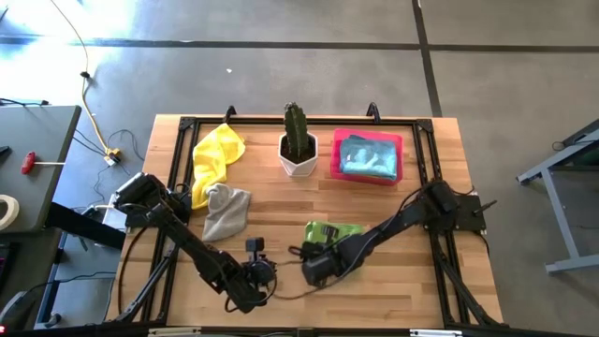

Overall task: Fold microfiber towels
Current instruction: Put the yellow green towel into the pink laundry bin

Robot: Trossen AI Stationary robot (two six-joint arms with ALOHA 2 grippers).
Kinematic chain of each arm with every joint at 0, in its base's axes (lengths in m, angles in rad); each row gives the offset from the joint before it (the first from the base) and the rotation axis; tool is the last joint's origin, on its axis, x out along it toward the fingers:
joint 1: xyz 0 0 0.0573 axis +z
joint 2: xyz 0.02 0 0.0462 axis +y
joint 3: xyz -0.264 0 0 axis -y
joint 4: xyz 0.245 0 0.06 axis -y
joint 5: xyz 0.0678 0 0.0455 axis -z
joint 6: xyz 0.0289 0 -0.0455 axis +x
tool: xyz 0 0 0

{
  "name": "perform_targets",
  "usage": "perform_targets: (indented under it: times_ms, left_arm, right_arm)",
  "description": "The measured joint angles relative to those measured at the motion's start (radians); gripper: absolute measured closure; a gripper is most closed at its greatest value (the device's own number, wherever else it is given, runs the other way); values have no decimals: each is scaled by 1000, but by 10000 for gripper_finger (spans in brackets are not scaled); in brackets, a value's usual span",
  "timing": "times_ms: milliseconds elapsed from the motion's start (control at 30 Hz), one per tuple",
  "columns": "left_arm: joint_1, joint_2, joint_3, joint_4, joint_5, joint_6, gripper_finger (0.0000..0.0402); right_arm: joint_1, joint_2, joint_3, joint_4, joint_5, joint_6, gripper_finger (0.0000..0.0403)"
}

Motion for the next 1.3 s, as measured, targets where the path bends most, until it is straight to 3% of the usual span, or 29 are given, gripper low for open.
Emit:
perform_targets:
  times_ms: [267, 600, 933, 1300]
  left_arm:
    - [-3, 0, 0, 4, 29, 0, 326]
    - [11, 0, 0, 46, 56, 0, 326]
    - [43, 0, 0, 49, 56, 0, 326]
    - [118, 0, 0, 47, 55, 142, 326]
  right_arm:
    - [-49, -162, 2, -215, 41, 0, 403]
    - [-122, -399, 3, -630, 222, 6, 403]
    - [-232, -609, 3, -921, 419, 8, 403]
    - [-500, -733, -5, -925, 558, -237, 403]
